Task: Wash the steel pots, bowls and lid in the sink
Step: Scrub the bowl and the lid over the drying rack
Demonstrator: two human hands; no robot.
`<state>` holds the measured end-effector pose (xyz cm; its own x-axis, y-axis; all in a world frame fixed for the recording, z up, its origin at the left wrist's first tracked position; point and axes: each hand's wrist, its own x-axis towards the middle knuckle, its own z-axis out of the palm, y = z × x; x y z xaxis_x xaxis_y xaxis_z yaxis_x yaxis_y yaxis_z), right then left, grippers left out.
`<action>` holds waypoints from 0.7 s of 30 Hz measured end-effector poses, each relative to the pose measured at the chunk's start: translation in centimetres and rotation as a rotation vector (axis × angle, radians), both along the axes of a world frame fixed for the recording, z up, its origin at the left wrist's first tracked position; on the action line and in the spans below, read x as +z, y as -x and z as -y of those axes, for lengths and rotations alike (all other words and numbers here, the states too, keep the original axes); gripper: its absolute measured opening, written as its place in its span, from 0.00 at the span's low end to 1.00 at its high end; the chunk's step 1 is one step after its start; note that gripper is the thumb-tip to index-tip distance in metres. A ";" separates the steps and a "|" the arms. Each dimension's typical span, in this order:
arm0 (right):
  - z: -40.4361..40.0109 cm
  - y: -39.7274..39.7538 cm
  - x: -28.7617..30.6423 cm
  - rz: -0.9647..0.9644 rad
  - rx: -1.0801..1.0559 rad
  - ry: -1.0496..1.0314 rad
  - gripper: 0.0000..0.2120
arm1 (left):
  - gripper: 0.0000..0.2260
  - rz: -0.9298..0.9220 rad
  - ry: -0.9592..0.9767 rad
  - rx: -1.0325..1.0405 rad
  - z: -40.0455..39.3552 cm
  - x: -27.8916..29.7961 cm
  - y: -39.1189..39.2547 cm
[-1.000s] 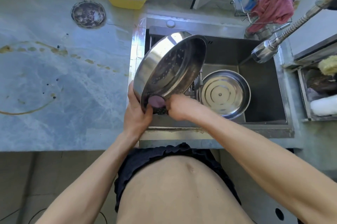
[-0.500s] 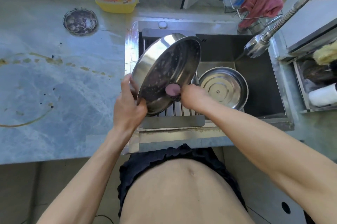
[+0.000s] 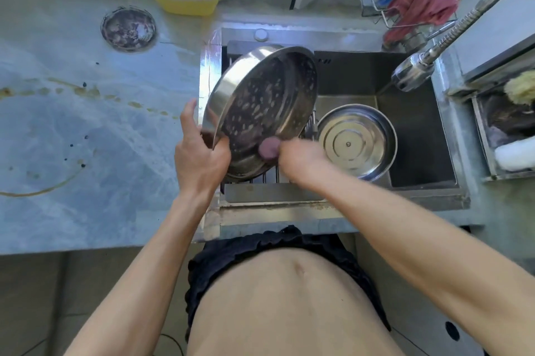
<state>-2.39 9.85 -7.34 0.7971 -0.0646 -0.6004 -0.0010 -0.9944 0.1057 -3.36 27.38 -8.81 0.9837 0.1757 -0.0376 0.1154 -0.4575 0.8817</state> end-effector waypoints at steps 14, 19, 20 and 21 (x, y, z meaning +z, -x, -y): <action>-1.0 1.4 -0.5 -0.130 0.065 -0.204 0.17 | 0.37 0.009 -0.112 -0.119 -0.4 -0.5 0.8; 3.4 -0.6 -0.1 0.051 -0.054 -0.004 0.17 | 0.36 -0.009 -0.077 -0.137 -0.5 -0.1 0.7; 2.4 -0.3 0.0 0.055 -0.021 -0.018 0.18 | 0.38 -0.050 -0.032 -0.116 -0.4 -0.8 1.6; 0.9 0.6 0.1 0.035 0.015 -0.059 0.18 | 0.40 -0.094 -0.001 -0.115 -0.2 -1.7 2.6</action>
<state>-2.95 8.94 -7.28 0.8184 -0.0185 -0.5743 0.0108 -0.9988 0.0475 -5.97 27.57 -10.46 0.9895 0.0625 -0.1306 0.1446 -0.4733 0.8689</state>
